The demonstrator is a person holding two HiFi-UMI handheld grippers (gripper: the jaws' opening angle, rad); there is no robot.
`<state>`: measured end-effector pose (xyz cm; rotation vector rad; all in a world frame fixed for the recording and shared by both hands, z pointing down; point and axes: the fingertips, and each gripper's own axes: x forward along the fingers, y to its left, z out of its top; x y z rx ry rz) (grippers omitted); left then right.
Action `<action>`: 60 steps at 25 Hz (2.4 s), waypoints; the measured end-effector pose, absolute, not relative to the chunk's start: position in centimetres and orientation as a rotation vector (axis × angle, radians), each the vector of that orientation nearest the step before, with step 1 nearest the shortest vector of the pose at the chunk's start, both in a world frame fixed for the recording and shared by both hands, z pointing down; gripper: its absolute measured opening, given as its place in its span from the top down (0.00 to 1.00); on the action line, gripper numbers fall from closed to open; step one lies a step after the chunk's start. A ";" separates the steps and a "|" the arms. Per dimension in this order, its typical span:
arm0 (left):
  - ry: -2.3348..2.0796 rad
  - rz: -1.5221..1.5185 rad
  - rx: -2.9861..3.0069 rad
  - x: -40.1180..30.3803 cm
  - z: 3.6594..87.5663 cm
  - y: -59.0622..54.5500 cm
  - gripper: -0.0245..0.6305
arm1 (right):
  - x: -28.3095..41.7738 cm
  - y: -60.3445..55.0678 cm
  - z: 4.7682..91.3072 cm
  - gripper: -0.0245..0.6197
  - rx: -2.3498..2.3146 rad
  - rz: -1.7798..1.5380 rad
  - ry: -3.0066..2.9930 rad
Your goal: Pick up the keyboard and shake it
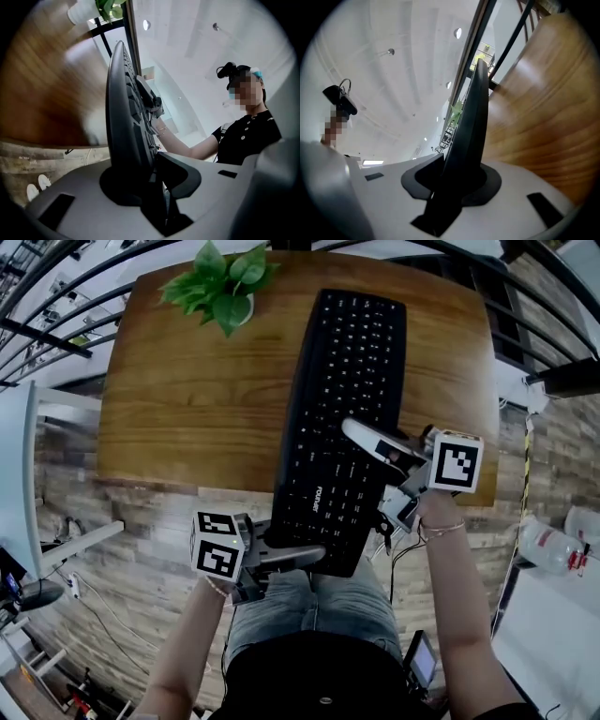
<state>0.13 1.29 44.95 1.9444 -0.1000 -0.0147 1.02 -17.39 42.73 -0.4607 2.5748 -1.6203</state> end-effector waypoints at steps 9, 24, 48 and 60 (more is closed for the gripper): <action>-0.094 -0.012 2.100 0.7 41.1 -0.6 0.79 | 1.4 -18.2 34.8 0.78 -0.435 -1.362 2.704; -0.061 0.030 2.388 -0.1 35.7 -1.0 0.79 | 1.2 -15.4 24.1 0.79 -0.429 -0.950 2.808; -0.110 -0.011 2.676 1.5 30.3 -4.0 0.80 | 1.8 -12.6 13.7 0.80 -0.304 -0.407 2.960; -0.115 -0.012 2.734 2.1 31.7 -5.2 0.80 | 1.5 -11.5 14.1 0.81 -0.263 -0.298 2.994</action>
